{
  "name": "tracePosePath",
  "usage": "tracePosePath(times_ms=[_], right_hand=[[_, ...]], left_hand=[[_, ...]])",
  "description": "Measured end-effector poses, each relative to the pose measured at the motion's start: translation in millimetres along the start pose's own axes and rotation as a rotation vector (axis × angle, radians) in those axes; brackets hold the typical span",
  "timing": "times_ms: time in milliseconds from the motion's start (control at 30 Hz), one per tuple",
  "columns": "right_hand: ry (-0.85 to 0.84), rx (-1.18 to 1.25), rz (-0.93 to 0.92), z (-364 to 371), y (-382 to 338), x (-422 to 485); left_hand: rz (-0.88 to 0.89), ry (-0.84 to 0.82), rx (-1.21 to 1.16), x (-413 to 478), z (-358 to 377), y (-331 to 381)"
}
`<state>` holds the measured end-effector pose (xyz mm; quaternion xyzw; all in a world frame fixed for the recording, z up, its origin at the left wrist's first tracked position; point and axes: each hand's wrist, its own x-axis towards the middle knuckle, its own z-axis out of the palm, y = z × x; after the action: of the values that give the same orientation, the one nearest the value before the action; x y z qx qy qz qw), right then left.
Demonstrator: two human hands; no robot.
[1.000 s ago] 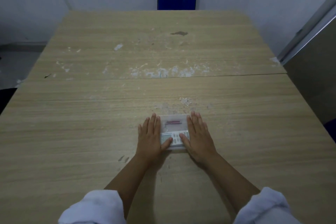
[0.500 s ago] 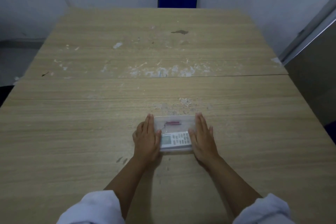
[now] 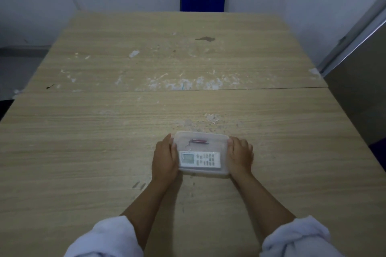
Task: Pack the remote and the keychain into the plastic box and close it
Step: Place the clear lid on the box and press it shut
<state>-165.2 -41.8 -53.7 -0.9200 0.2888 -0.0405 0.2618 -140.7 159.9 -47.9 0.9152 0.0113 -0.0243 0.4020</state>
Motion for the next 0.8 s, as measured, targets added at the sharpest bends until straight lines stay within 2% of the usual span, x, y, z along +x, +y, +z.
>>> tracePosePath(times_ms=[200,400,567,800], right_hand=[[-0.004,-0.058,-0.017,3.4,-2.7,-2.3],[0.003,0.098,0.072,3.8,-21.1,-11.0],[-0.022,0.243,0.032,16.3,-73.5,-16.2],[-0.178,0.409,-0.025,57.4,-188.1,-26.1]], left_hand=[[-0.1,-0.014,0.098,-0.6,2.8,9.5],[-0.109,0.005,0.091,10.5,-8.2,7.1],[-0.142,0.113,0.018,36.5,-50.8,-12.9],[-0.219,0.242,0.026,95.5,-146.5,-65.8]])
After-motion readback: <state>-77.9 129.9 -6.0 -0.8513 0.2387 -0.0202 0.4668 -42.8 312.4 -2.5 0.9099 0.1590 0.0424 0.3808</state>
